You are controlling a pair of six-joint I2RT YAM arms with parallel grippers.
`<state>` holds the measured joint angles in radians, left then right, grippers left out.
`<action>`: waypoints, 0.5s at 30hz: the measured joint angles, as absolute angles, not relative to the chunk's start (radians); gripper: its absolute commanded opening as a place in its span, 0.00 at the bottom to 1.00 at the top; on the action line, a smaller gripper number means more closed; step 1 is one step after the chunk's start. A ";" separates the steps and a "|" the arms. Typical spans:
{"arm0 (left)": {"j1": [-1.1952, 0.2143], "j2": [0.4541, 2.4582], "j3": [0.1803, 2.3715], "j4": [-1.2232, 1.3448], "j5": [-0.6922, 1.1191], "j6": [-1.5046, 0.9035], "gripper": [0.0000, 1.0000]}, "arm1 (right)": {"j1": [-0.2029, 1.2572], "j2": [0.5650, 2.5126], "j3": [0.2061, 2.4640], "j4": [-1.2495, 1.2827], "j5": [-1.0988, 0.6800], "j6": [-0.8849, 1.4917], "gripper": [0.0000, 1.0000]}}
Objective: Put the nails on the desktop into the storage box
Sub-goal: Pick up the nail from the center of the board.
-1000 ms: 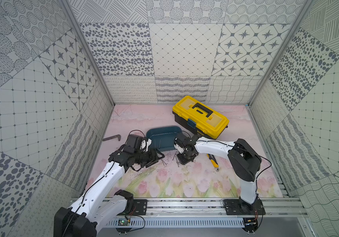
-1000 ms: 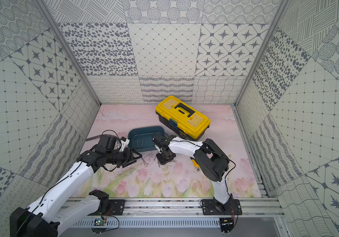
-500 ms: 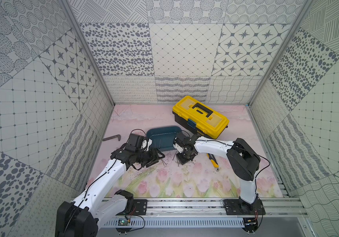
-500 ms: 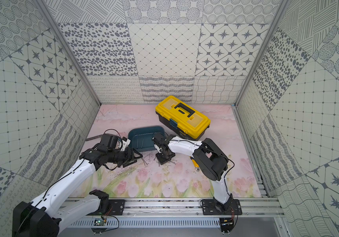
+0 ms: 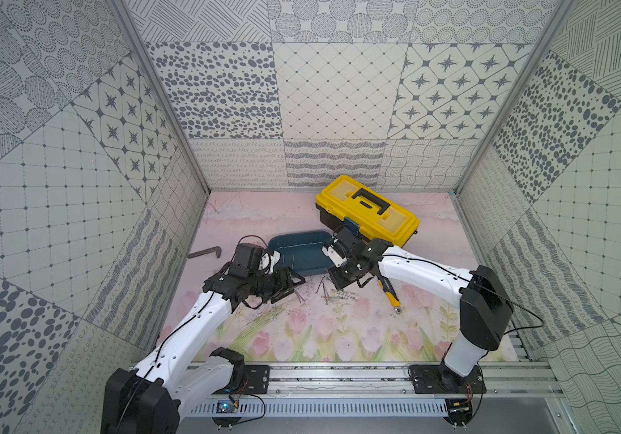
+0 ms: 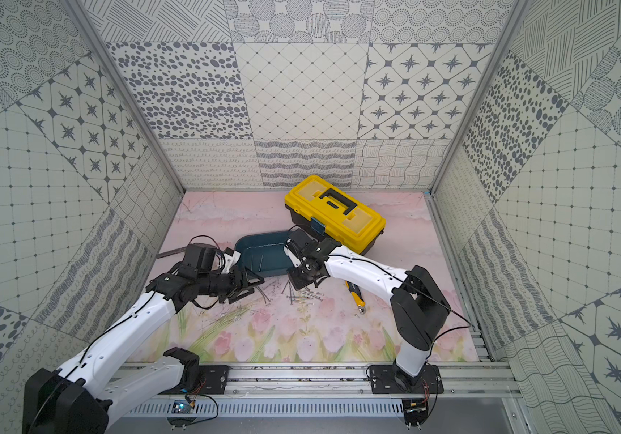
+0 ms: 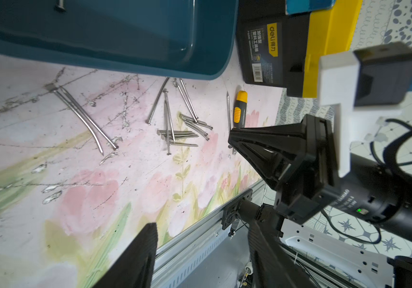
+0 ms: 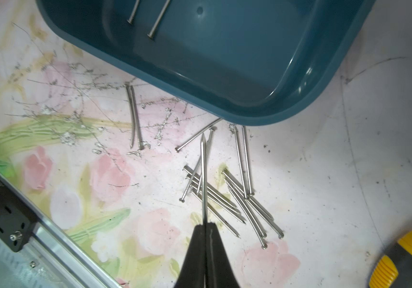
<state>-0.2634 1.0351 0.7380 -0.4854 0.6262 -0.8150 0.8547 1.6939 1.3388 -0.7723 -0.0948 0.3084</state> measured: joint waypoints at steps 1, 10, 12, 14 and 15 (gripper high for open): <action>-0.263 1.035 0.731 -0.457 0.635 -0.831 0.65 | 0.852 1.673 1.339 -0.774 -0.103 0.319 0.00; -0.270 1.069 0.704 -0.192 0.696 -1.005 0.65 | 0.842 1.577 1.369 -0.787 -0.170 0.417 0.00; -0.283 1.082 0.712 -0.146 0.707 -1.031 0.65 | 0.842 1.577 1.394 -0.790 -0.182 0.433 0.00; -0.300 1.093 0.726 -0.107 0.715 -1.052 0.64 | 0.842 1.577 1.420 -0.789 -0.198 0.448 0.00; -0.308 1.097 0.735 -0.093 0.719 -1.058 0.64 | 0.842 1.577 1.432 -0.789 -0.205 0.458 0.00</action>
